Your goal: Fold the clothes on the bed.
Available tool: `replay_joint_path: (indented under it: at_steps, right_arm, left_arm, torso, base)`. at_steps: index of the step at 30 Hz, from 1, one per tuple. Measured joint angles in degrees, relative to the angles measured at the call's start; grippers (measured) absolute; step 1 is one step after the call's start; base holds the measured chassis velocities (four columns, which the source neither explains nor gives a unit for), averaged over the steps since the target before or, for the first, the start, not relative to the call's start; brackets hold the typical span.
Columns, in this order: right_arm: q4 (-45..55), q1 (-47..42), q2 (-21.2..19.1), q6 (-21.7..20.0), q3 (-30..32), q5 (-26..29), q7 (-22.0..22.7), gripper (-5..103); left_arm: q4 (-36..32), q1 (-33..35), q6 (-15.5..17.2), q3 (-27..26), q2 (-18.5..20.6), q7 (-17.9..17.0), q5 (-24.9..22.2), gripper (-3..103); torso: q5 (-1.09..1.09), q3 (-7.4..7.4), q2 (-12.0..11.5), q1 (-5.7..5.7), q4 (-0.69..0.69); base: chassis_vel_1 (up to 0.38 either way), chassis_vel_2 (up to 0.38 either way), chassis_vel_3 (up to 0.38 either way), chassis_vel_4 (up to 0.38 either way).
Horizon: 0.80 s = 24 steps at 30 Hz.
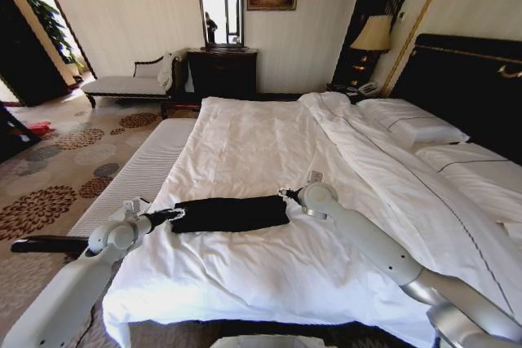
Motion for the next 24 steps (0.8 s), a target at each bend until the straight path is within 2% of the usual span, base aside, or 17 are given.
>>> replay_joint_path:
  at_steps: [8,12,18,22,24]
  right_arm:
    - [-0.9,-0.8,0.2,0.3,0.6,-0.5,-1.1,100]
    - [-0.8,-1.0,1.4,0.8,0.5,0.3,-1.1,100]
    - [-3.4,-1.2,3.1,0.4,0.1,0.1,-1.6,100]
    - [-5.7,-1.9,3.3,-2.4,2.4,2.8,-3.5,100]
    - [-5.7,-2.4,3.3,-3.7,3.4,4.2,-3.8,100]
  left_arm:
    - [-1.1,1.2,-0.6,-1.4,0.0,0.4,-0.3,100]
    - [-0.2,0.9,-1.3,-2.6,-0.1,-0.7,-0.2,100]
    - [0.6,-1.3,-1.9,-9.2,-0.4,-5.2,-5.8,100]
    - [-0.5,-2.4,-1.7,-15.2,0.8,-7.6,-10.2,100]
    - [-0.7,-2.7,-1.5,-16.2,1.1,-8.2,-11.4,100]
  torso:
    - [0.0,0.0,0.0,0.0,-0.01]
    - [0.0,0.0,0.0,0.0,0.0]
    - [0.0,0.0,0.0,0.0,0.0]
    - [0.02,0.01,0.0,0.01,0.0]
    - [0.01,0.01,0.0,0.02,0.0]
  base:
    - [0.0,0.0,0.0,0.0]
    - [0.0,0.0,0.0,0.0]
    - [0.0,0.0,0.0,0.0]
    - [0.0,0.0,0.0,0.0]
    - [0.0,0.0,0.0,0.0]
